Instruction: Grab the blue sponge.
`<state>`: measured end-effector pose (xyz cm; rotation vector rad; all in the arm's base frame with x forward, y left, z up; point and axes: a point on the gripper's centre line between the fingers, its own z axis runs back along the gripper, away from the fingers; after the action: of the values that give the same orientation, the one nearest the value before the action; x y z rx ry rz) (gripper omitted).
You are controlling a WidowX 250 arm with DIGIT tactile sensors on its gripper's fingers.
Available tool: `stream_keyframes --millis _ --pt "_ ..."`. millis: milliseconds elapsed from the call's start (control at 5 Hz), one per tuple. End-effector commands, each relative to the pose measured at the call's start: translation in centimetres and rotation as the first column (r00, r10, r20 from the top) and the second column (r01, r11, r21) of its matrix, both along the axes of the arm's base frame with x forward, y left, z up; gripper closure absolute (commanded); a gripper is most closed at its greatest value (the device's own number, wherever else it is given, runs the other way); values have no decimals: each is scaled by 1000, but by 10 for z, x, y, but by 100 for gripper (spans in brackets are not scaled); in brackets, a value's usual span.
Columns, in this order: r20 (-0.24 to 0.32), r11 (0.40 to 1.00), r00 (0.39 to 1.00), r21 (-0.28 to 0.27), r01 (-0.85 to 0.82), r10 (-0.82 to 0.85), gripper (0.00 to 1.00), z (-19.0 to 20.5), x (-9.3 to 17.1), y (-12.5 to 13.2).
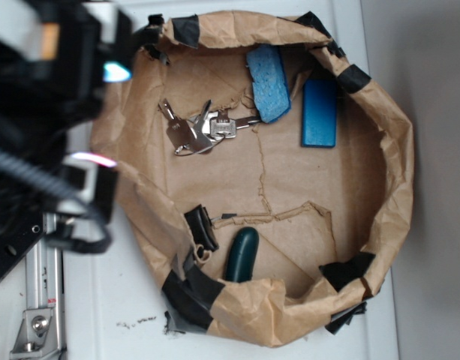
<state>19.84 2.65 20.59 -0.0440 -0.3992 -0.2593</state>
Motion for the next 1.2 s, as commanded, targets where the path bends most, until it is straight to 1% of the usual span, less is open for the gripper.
stream_keyframes --millis 0,200,400,600,800,1000 --pt "55 981 980 47 189 -191 0 -41 56 13" --pt "-38 970 973 77 230 -228 0 -79 57 16" --pt "-112 953 962 149 265 -250 0 -110 57 16" --pt "-197 924 938 202 323 -285 0 -132 66 11" --pt "-215 923 934 201 327 -284 0 -136 71 22" --pt "-203 926 937 197 322 -283 0 -131 72 38"
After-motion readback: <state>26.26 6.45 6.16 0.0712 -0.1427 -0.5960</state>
